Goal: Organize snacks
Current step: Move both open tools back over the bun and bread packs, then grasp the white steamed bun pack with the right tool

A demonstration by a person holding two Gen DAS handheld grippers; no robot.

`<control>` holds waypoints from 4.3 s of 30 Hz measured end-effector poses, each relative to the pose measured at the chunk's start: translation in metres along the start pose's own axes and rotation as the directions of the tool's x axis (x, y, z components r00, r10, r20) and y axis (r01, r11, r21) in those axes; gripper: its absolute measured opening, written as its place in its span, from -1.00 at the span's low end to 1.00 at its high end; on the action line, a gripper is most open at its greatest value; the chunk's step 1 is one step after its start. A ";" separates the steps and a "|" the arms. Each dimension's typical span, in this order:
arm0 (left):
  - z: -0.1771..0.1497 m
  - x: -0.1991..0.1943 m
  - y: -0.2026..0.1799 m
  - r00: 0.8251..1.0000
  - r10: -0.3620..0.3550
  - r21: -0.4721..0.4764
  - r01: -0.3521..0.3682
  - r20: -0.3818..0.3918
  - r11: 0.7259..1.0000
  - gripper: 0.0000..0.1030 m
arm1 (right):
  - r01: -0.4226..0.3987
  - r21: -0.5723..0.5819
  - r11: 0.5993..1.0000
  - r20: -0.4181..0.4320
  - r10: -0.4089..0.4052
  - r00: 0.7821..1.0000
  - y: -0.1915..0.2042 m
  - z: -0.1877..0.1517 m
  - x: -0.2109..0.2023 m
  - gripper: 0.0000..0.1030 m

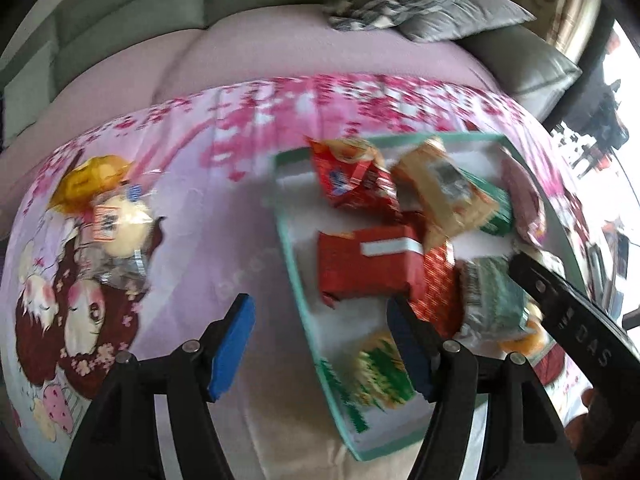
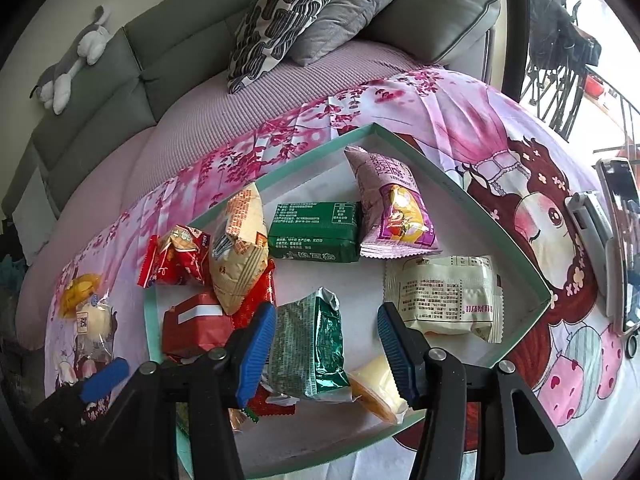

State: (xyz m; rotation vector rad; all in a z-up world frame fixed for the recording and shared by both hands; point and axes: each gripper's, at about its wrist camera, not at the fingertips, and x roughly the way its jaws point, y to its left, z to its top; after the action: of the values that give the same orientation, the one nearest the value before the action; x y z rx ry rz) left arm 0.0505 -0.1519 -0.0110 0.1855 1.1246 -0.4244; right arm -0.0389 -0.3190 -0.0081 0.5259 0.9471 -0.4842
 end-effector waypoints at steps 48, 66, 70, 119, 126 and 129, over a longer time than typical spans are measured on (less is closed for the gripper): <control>0.002 -0.011 0.108 0.993 0.113 -0.306 -0.114 -0.021 0.945 0.83 | -0.035 -0.190 0.981 0.037 0.043 0.998 0.065 -0.016 -0.017 1.00; 0.000 -0.018 0.191 0.965 0.260 -0.381 -0.251 -0.028 0.890 0.83 | -0.061 -0.310 0.949 -0.011 0.061 0.998 0.123 -0.037 0.003 1.00; -0.002 -0.019 0.207 0.972 0.234 -0.421 -0.223 -0.027 0.879 0.83 | -0.062 -0.330 0.942 -0.020 0.059 0.998 0.137 -0.040 0.007 1.00; 0.011 0.024 0.317 0.970 0.225 -0.579 -0.234 -0.087 0.781 0.83 | -0.253 -0.379 0.890 -0.193 0.191 0.962 0.301 -0.048 0.109 0.51; 0.013 0.025 0.315 0.975 0.207 -0.581 -0.215 -0.082 0.785 0.83 | -0.269 -0.386 0.882 -0.186 0.211 0.960 0.299 -0.051 0.102 0.08; 0.014 0.025 0.311 0.977 0.197 -0.579 -0.204 -0.077 0.789 0.83 | -0.255 -0.387 0.886 -0.175 0.201 0.964 0.294 -0.050 0.099 0.06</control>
State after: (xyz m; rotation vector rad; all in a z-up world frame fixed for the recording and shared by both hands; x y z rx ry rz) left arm 0.2016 0.1191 -0.0482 -0.2390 1.1852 0.1302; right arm 0.1551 -0.0770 -0.0552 0.2852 1.0616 -0.0311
